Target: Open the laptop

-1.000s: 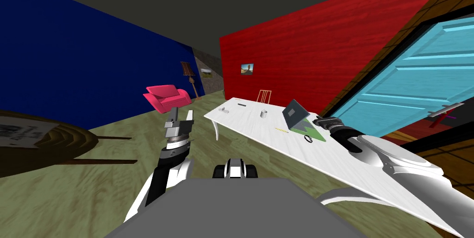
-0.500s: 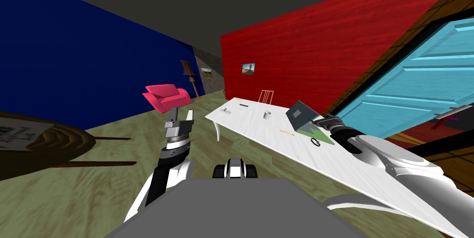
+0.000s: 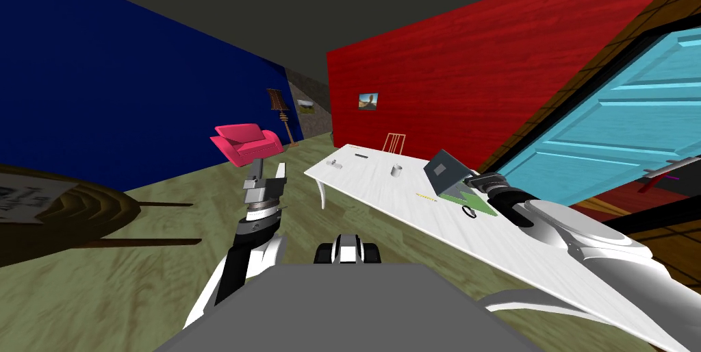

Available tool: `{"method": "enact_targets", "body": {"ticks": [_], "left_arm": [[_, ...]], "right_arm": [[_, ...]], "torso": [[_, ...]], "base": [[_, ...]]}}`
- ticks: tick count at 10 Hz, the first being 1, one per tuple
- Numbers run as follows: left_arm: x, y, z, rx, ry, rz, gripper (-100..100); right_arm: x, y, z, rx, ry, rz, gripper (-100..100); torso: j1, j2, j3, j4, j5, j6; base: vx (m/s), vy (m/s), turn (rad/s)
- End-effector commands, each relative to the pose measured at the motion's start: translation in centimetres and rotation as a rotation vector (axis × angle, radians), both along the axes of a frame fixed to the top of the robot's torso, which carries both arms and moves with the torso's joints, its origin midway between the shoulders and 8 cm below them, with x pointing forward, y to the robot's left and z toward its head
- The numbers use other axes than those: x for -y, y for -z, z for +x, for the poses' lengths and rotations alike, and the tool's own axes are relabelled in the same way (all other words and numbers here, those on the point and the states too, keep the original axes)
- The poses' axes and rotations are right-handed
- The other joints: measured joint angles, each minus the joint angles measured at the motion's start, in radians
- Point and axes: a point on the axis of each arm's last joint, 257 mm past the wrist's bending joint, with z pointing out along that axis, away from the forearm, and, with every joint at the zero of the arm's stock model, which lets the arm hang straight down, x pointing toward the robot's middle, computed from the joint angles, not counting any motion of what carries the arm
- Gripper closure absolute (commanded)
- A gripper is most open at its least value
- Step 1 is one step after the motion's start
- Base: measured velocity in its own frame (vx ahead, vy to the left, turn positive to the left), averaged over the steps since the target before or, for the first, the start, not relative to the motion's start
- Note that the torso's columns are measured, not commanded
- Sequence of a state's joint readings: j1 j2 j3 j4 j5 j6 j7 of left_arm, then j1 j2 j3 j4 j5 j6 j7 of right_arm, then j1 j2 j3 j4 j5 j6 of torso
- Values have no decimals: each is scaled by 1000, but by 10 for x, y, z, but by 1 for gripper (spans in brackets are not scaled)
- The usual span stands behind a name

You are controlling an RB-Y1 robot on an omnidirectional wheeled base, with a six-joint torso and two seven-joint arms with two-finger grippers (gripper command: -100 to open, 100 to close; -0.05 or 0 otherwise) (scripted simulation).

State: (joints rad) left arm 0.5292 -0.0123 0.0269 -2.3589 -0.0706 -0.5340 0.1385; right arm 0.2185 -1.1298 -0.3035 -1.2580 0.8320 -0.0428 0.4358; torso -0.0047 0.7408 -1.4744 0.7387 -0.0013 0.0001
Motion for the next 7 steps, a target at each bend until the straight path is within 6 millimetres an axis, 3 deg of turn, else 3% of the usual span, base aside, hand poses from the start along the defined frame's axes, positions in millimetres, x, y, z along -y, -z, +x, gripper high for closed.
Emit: {"method": "enact_targets", "body": {"ticks": [1, 4, 5, 7], "left_arm": [[0, 0, 0, 0, 0, 0, 0], [0, 0, 0, 0, 0, 0, 0], [0, 0, 0, 0, 0, 0, 0], [0, 0, 0, 0, 0, 0, 0]], "right_arm": [[-1, 6, 3, 71, 6, 135, 100], [-2, 8, 5, 106, 8, 200, 100], [0, 5, 3, 71, 5, 140, -100], [2, 3, 1, 29, 4, 70, -100]], "torso": [[-1, 1, 1, 0, 0, 0], [4, -4, -2, -1, 1, 0], [10, -7, -4, -2, 2, 0], [14, -10, -6, -3, 4, -1]], "base": [[-102, -144, 12], [-83, -129, 5], [32, 31, -12], [90, 117, -12]]}}
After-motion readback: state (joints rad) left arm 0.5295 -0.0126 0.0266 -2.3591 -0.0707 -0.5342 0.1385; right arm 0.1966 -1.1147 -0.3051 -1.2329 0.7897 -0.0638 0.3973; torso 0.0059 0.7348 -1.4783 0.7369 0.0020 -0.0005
